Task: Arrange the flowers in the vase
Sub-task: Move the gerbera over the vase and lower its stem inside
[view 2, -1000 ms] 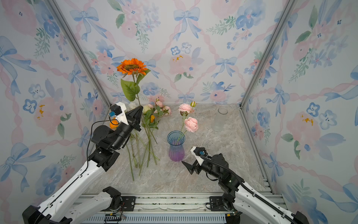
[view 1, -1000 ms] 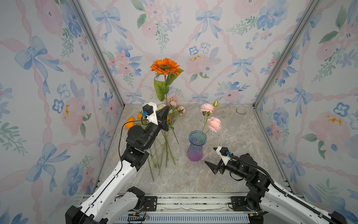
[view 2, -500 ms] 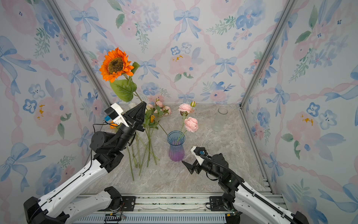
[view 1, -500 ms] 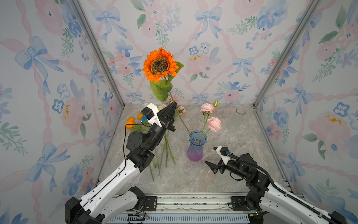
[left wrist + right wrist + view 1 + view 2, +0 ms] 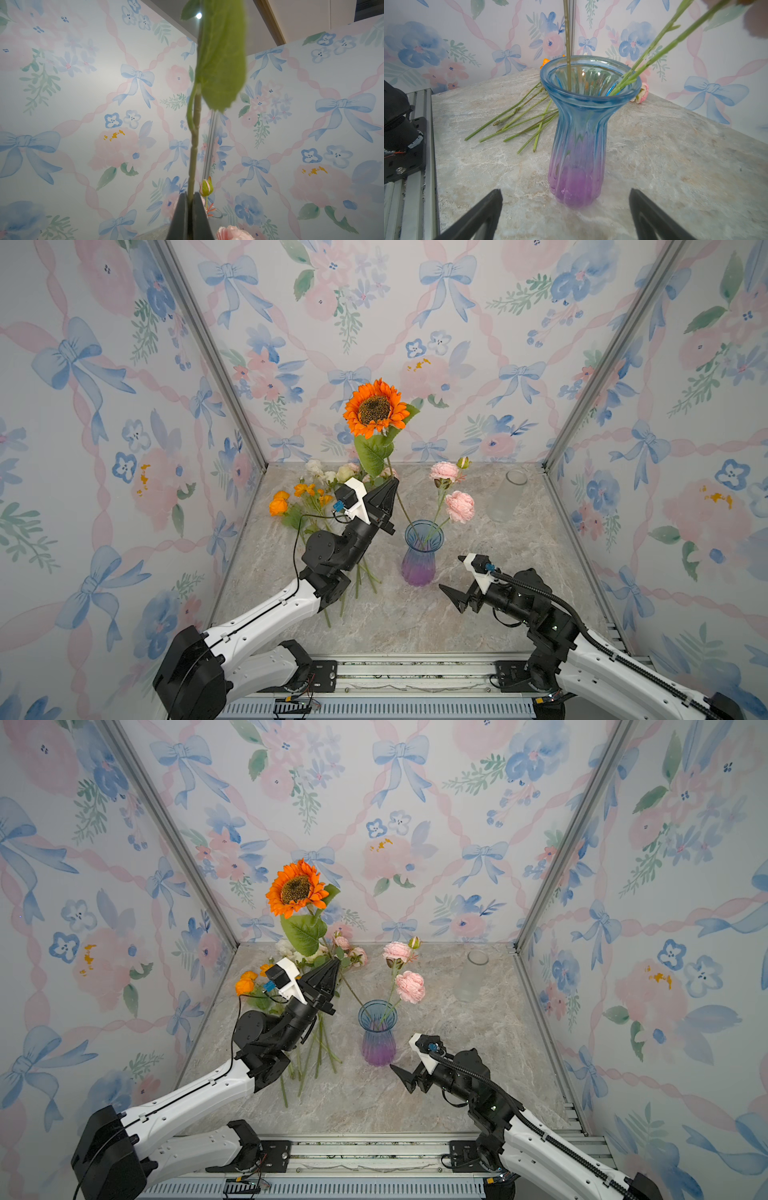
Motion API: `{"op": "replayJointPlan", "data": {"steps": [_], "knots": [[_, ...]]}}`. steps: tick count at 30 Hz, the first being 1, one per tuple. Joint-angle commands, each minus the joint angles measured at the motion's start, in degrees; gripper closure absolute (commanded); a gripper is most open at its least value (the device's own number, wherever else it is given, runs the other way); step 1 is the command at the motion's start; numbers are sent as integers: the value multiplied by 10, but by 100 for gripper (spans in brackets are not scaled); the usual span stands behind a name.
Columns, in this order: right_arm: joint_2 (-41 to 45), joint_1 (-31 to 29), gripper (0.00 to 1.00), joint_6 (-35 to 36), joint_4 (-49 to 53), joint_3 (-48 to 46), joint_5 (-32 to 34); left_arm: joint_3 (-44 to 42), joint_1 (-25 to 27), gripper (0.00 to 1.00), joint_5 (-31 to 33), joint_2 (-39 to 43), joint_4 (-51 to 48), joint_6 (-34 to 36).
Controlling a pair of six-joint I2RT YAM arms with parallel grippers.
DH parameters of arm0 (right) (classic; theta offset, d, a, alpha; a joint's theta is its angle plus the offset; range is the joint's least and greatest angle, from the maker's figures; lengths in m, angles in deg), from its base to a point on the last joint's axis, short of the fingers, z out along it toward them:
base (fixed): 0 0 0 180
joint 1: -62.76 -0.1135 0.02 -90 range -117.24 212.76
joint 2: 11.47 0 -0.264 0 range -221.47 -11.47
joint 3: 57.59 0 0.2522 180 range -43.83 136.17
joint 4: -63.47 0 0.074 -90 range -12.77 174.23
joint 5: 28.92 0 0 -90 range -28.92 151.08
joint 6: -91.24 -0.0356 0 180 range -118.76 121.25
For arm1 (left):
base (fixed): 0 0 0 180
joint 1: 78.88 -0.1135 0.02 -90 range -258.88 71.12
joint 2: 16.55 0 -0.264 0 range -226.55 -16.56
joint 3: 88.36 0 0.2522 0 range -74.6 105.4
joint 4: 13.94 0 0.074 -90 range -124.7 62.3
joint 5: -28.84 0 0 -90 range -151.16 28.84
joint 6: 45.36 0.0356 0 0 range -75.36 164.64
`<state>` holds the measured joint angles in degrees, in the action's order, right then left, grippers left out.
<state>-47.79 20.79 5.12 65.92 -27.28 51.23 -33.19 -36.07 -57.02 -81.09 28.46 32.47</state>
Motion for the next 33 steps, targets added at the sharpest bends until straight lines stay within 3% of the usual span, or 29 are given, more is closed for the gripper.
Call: {"op": "replayJointPlan", "data": {"steps": [1,10,18,33], "knots": [[5,6,3,-4,-2,-4,-1,-11,15,100,16,-22,41,-10],[9,6,3,-5,1,-3,-2,-42,49,100,44,-79,66,-9],[19,6,3,-4,5,-3,-1,-55,53,99,25,-117,64,-23],[15,6,3,-4,5,-2,-1,-59,57,84,14,-152,52,-30]]}}
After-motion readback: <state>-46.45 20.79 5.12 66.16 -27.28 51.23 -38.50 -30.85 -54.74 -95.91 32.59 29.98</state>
